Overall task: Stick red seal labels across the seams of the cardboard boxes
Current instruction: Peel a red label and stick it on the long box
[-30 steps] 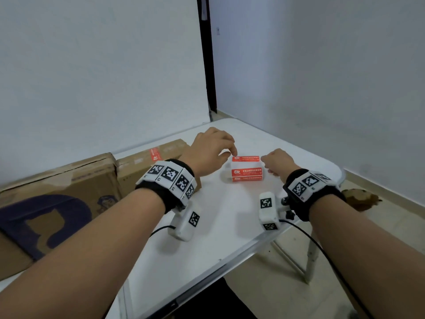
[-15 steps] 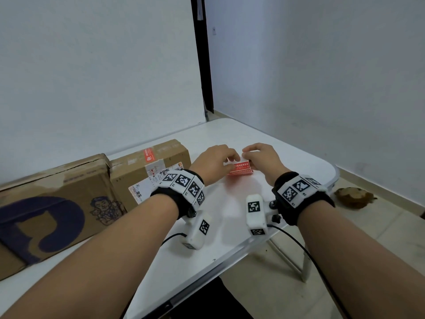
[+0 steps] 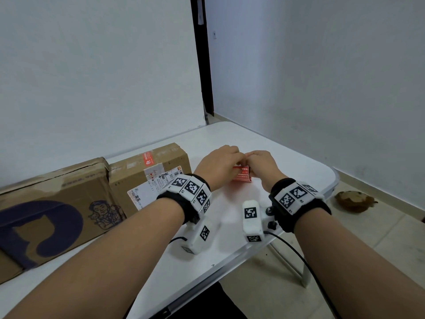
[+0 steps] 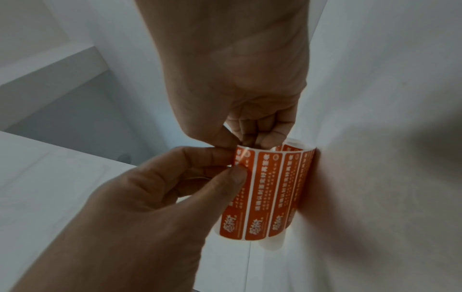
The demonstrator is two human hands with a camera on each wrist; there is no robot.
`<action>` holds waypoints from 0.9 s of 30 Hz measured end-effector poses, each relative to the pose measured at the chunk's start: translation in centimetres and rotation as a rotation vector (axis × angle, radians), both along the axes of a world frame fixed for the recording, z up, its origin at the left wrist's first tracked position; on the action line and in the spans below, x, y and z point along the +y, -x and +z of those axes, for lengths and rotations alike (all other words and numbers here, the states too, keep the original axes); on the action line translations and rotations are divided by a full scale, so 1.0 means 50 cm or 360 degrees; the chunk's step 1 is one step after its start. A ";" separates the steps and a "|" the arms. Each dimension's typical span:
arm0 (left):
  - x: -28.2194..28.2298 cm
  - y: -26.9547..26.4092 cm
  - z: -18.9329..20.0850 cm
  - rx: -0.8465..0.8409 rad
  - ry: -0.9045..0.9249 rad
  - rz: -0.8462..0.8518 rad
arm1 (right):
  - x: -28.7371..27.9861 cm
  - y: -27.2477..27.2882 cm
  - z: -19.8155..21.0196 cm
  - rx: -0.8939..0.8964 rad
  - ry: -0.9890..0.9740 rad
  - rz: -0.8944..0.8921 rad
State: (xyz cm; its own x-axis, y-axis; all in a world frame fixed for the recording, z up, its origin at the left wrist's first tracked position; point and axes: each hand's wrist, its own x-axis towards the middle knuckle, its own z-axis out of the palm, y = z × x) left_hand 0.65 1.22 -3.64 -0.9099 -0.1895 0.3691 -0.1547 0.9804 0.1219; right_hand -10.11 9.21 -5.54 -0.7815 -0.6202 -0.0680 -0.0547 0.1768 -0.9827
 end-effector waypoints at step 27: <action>-0.001 0.000 0.009 -0.0069 -0.0157 0.0014 | 0.000 0.020 -0.002 -0.0186 0.0023 0.0027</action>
State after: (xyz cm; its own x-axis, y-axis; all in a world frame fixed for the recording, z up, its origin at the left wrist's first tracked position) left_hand 0.65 1.15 -3.18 -0.9227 -0.2307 0.3089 -0.1702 0.9627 0.2106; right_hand -11.11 9.20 -5.63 -0.7581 -0.6350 -0.1488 0.0572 0.1625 -0.9850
